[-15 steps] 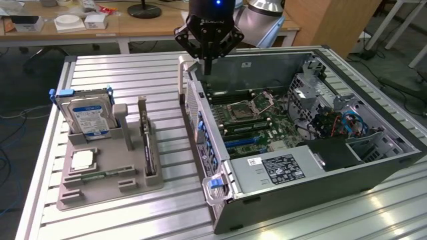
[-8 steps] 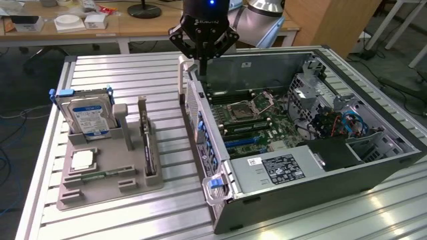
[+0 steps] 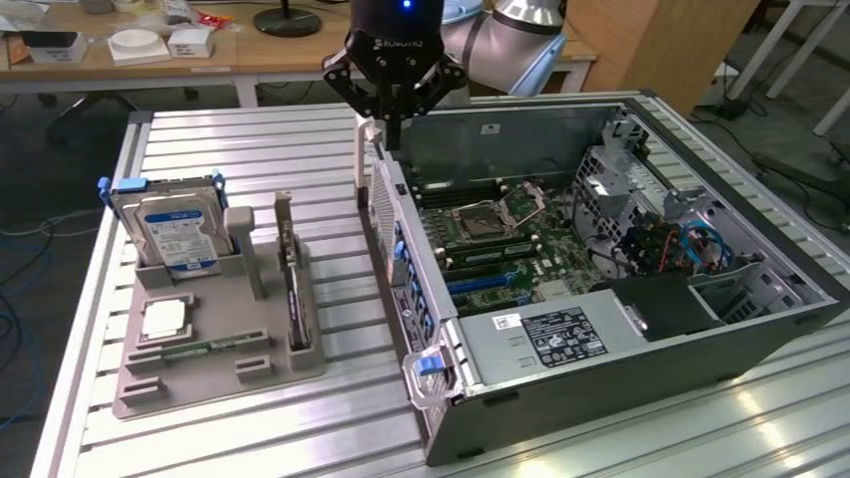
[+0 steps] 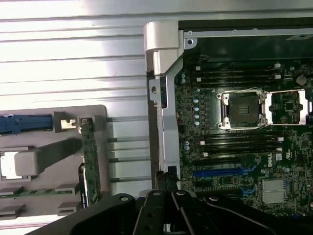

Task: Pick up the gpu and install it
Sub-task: 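Reach for the gpu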

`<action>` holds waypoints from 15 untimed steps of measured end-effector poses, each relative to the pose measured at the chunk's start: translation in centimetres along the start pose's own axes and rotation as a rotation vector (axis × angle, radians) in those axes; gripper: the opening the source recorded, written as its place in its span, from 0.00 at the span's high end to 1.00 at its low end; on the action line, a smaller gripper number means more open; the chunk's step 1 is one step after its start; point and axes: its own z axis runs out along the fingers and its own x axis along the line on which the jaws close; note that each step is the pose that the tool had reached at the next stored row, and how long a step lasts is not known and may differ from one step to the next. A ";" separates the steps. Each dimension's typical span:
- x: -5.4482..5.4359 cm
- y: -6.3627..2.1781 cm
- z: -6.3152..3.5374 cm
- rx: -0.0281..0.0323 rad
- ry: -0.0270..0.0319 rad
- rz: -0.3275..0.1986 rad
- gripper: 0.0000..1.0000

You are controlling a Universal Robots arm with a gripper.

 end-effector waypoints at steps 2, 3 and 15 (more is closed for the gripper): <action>0.3 -0.02 0.00 -0.0001 0.0000 0.000 0.90; 0.4 -0.03 -0.01 0.0000 0.0000 0.000 0.90; 2.1 -0.16 -0.05 -0.0001 0.0000 0.000 0.90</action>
